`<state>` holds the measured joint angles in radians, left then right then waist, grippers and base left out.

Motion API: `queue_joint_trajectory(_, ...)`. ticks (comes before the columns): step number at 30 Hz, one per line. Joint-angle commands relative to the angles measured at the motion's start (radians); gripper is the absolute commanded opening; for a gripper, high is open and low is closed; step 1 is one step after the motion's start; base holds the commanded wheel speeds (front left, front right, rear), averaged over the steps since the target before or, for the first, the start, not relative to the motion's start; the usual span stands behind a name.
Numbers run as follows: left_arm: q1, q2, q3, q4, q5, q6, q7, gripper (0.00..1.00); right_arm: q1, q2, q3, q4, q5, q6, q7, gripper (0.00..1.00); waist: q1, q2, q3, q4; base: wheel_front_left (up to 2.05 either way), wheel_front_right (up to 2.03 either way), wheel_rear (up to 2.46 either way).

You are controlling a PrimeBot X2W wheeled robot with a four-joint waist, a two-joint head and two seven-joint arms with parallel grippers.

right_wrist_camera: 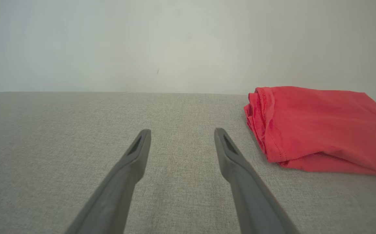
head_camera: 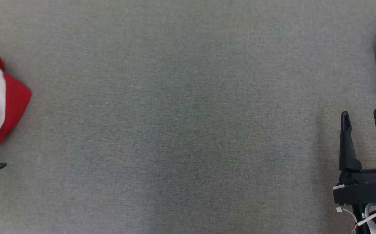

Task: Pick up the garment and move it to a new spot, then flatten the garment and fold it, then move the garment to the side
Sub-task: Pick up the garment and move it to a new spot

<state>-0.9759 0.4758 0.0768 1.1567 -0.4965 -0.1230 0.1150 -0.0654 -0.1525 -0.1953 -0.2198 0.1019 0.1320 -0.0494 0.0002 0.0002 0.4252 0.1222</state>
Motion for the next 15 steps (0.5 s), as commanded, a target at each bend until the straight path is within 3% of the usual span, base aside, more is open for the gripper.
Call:
queue_joint_trajectory(1, -0.022, 0.004, 0.003, 0.025, -0.016, 0.000, 0.037, 1.00, -0.011, -0.002, -0.001, -0.005, -0.011, -0.002, 0.003, 1.00, -0.0002, -0.0002, 0.021, -0.019, 0.00, 0.00, 0.00)
queue_joint_trajectory(8, -0.032, -0.013, -0.009, 0.103, -0.045, -0.006, 0.200, 1.00, -0.012, -0.004, 0.001, -0.012, -0.016, -0.002, 0.013, 1.00, -0.0002, -0.0002, 0.027, -0.018, 0.00, 0.00, 0.00)
queue_joint_trajectory(9, -0.028, -0.016, -0.011, 0.109, -0.048, -0.006, 0.216, 0.50, -0.014, -0.005, 0.001, -0.014, -0.017, -0.002, 0.016, 1.00, -0.0002, -0.0002, 0.026, -0.019, 0.00, 0.00, 0.00)
queue_joint_trajectory(10, -0.026, -0.018, -0.006, 0.113, -0.056, -0.006, 0.218, 0.09, -0.015, -0.006, 0.000, -0.014, -0.018, -0.002, 0.018, 1.00, -0.0002, -0.0002, 0.023, -0.020, 0.00, 0.00, 0.00)
queue_joint_trajectory(11, -0.024, -0.018, -0.004, 0.112, -0.059, -0.006, 0.204, 0.00, -0.016, -0.007, 0.000, -0.013, -0.018, -0.002, 0.020, 1.00, -0.0002, -0.0002, 0.020, -0.020, 0.00, 0.00, 0.00)
queue_joint_trajectory(15, -0.020, -0.010, -0.015, 0.104, -0.042, 0.008, 0.137, 0.00, -0.016, -0.005, -0.001, -0.009, -0.020, -0.002, 0.019, 1.00, -0.0002, -0.0002, 0.007, -0.021, 0.00, 0.00, 0.00)
